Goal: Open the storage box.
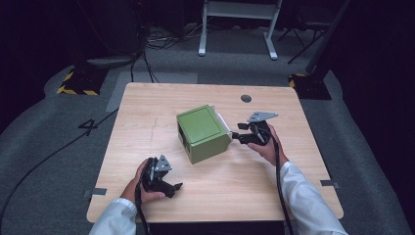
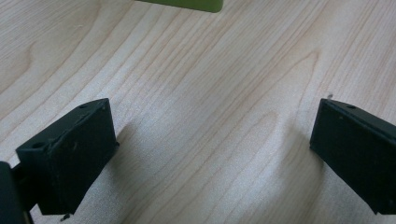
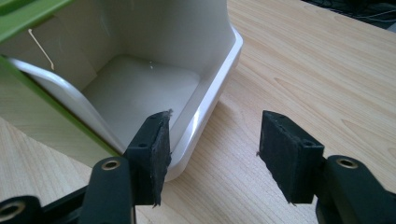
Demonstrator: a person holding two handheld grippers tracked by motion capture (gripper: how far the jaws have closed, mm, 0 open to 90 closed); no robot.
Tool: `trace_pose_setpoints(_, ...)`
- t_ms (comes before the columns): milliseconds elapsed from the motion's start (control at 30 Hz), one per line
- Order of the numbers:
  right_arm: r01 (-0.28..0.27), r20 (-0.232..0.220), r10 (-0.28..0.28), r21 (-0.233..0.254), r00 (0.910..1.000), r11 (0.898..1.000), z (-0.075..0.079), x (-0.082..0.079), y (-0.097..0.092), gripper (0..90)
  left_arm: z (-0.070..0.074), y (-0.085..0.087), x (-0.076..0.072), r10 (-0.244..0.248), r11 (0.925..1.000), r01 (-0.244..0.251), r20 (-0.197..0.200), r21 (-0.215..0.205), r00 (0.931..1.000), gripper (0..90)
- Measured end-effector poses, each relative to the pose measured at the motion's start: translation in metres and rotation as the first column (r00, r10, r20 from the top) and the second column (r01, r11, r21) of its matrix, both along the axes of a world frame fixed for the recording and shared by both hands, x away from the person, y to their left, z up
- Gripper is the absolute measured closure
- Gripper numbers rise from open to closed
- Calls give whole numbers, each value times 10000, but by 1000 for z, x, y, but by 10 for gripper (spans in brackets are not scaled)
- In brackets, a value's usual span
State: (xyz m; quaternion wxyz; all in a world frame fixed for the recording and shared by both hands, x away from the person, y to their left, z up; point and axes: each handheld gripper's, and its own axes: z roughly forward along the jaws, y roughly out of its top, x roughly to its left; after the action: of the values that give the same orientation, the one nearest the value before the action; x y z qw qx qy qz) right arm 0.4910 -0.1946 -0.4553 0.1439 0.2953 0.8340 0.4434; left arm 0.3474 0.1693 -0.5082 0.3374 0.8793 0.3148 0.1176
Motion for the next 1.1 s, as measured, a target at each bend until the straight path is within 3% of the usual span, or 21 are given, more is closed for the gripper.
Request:
trace_pose_setpoints(133, 85, 94, -83, -216, 9999, 9997, -2, 1, 5, 428, 0, 0, 0, 9, 10000, -9, -10, -6, 10000, 5)
trace_pose_setpoints(400, 81, -145, -88, -421, 9999, 9991, -5, 5, 10, 437, 0, 0, 0, -3, 10000, 3, 4, -1, 10000, 5)
trace_pose_setpoints(700, 340, -466, -346, -143, 9983, 9993, -10, 9, -3, 434, 0, 0, 0, 4, 10000, -4, -5, 0, 10000, 5)
trace_pose_setpoints(1100, 551, -461, -559, -184, 9974, 9983, -12, 10, -13, 464, 0, 0, 0, -2, 10000, 2, 0, 1, 10000, 5)
